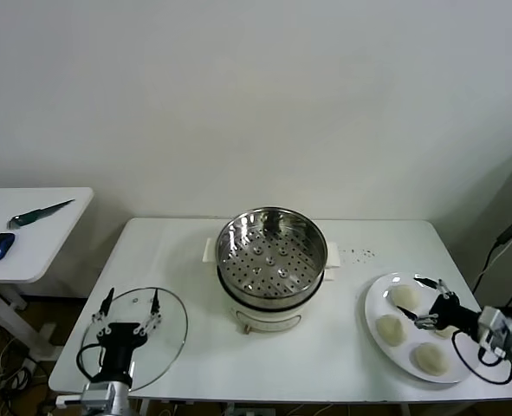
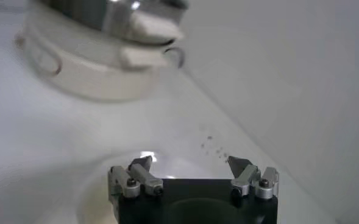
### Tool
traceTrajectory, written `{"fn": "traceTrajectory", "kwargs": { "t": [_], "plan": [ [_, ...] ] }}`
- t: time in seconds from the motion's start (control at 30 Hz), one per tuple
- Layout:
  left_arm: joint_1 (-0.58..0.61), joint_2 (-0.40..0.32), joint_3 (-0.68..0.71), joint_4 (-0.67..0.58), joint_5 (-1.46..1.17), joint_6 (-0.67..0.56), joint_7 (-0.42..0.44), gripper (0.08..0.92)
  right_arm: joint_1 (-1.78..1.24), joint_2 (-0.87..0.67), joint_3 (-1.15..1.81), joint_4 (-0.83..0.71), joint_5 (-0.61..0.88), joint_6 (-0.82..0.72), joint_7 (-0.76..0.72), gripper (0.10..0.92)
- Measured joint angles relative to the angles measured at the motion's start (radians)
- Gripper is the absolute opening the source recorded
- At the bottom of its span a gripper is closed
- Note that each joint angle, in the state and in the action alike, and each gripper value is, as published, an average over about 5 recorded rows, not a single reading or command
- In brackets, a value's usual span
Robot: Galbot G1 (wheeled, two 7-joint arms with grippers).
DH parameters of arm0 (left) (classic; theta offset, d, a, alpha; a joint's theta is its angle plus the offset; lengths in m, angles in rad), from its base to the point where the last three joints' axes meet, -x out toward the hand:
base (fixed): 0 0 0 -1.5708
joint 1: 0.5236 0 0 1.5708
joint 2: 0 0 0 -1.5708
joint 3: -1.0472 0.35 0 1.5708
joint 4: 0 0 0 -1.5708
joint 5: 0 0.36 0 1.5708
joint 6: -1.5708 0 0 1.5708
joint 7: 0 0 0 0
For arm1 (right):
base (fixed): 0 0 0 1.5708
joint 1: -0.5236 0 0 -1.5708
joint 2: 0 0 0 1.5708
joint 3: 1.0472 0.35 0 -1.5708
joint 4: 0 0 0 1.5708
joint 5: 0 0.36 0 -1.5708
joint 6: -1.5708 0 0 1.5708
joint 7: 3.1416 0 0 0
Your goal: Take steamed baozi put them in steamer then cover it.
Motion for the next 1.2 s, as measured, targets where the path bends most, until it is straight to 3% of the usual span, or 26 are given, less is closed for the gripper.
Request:
{"fn": "traceTrajectory", "kwargs": {
  "t": [0.23, 0.57, 1.2],
  "plan": [
    [0.002, 0.005, -0.014, 0.013, -0.008, -0.002, -0.003, 0.823, 0.405, -0.076, -0.429, -0.132, -0.077, -0.006, -0.112, 0.823],
    [-0.01, 0.009, -0.031, 0.024, -0.004, -0.002, -0.005, 0.823, 0.798, -0.038, -0.896, -0.276, -0.132, -0.028, -0.181, 0.823],
    [-0.025, 0.019, -0.062, 0.06, 0.012, 0.0, -0.003, 0.823, 0.953, 0.106, -1.126, -0.443, -0.148, -0.042, -0.202, 0.823]
  ]
}}
